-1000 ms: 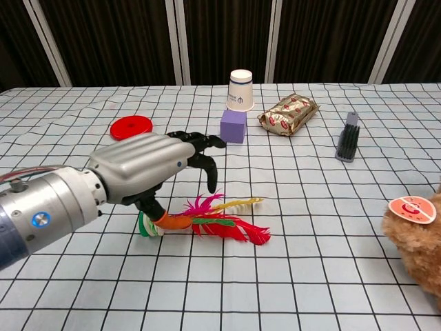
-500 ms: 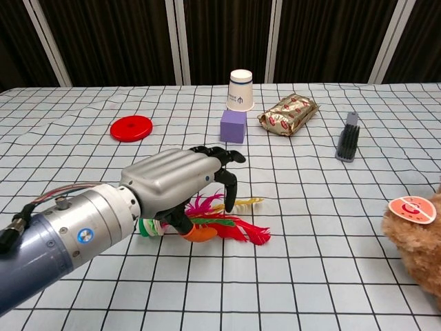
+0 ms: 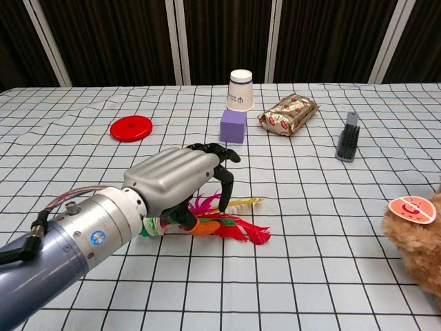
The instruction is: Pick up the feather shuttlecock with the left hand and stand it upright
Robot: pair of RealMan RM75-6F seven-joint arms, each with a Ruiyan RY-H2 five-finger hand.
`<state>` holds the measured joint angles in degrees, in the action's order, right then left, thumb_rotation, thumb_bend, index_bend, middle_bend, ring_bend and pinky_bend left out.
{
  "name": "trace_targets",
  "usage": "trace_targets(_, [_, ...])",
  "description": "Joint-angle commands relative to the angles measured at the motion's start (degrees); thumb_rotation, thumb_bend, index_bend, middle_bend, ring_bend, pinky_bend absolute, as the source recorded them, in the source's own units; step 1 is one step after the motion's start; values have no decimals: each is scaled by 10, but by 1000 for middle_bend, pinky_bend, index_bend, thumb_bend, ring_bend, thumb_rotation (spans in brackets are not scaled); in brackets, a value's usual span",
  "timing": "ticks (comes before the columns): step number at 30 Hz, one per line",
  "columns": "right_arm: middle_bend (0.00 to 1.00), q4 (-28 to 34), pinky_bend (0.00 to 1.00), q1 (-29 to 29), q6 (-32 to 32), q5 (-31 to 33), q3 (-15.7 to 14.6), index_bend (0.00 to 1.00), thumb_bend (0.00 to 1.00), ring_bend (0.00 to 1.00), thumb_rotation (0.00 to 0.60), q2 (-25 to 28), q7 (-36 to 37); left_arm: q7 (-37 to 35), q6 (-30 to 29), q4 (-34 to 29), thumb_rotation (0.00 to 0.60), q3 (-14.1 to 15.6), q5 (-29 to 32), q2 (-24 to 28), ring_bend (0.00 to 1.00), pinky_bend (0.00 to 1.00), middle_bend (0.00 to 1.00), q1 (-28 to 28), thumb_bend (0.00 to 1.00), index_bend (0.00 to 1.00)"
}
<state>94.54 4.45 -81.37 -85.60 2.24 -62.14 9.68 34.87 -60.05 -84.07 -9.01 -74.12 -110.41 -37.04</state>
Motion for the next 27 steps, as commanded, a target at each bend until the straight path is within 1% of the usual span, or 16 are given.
trace_targets(1, [0, 0, 0, 0, 1, 0, 0, 0, 342, 0, 600, 1, 1, 1, 1, 1, 600, 2, 7, -3, 0, 23, 88, -1, 563, 561])
trace_targets(6, [0, 0, 0, 0, 1, 1, 0, 0, 341, 0, 600, 1, 2, 4, 0, -3, 600, 5, 13, -2, 0, 23, 92, -2, 585, 587])
trace_targets(11, [0, 0, 0, -1, 0, 0, 0, 0, 341, 0, 600, 2, 4, 0, -8, -9, 600, 9, 13, 5, 0, 23, 100, -1, 632, 618])
trace_targets(16, [0, 0, 0, -1, -2, 0, 0, 0, 342, 0, 600, 3, 5, -5, -18, -19, 600, 8, 12, 15, 0, 23, 100, 1, 641, 623])
trace_targets(20, [0, -1, 0, -2, -1, 1, 0, 0, 342, 0, 600, 3, 5, -16, -34, -46, 600, -1, 2, 36, 0, 22, 100, 4, 641, 623])
trace_targets(22, [0, -1, 0, -2, -3, 1, 1, 0, 341, 0, 600, 4, 5, -27, -50, -69, 600, -9, -9, 55, 0, 23, 100, 8, 641, 623])
trace_targets(27, [0, -1, 0, -2, -3, 0, 0, 0, 341, 0, 600, 4, 4, -59, -67, -122, 600, -21, -3, 94, 0, 23, 100, 21, 641, 624])
